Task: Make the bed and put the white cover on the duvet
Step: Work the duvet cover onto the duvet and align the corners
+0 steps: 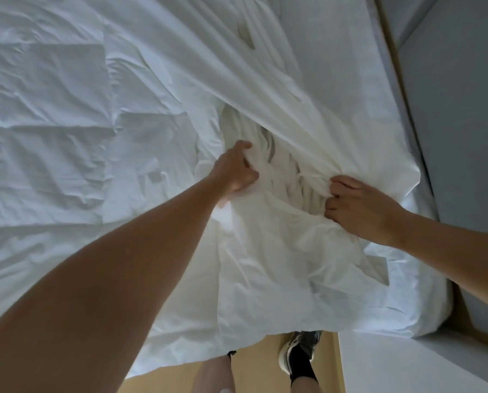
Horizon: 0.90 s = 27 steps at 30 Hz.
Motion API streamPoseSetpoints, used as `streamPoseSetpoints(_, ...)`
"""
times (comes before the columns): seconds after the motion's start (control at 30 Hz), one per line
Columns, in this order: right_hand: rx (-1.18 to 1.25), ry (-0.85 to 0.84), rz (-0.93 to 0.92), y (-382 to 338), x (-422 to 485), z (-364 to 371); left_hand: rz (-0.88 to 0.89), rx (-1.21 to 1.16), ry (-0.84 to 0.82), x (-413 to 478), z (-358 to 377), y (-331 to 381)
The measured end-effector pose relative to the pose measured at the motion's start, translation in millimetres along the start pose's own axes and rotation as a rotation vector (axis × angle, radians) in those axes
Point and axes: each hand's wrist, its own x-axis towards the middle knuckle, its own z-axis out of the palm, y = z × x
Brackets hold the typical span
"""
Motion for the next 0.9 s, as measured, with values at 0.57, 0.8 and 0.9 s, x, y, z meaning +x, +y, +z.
streamPoseSetpoints(0.57, 0.04, 0.002, 0.079, -10.3, 10.8, 13.1, 0.21, 0.872, -0.138, 21.5, -11.7, -25.0)
streamPoseSetpoints(0.8, 0.034, 0.033, 0.092, -26.7, 25.9, 8.0, 0.415, 0.042, -0.184, 3.6, -86.0, 55.4)
streamPoseSetpoints(0.9, 0.038, 0.046, 0.076, -37.1, 39.8, 6.5, 0.543, -0.095, -0.1, 19.1, -85.8, 87.7)
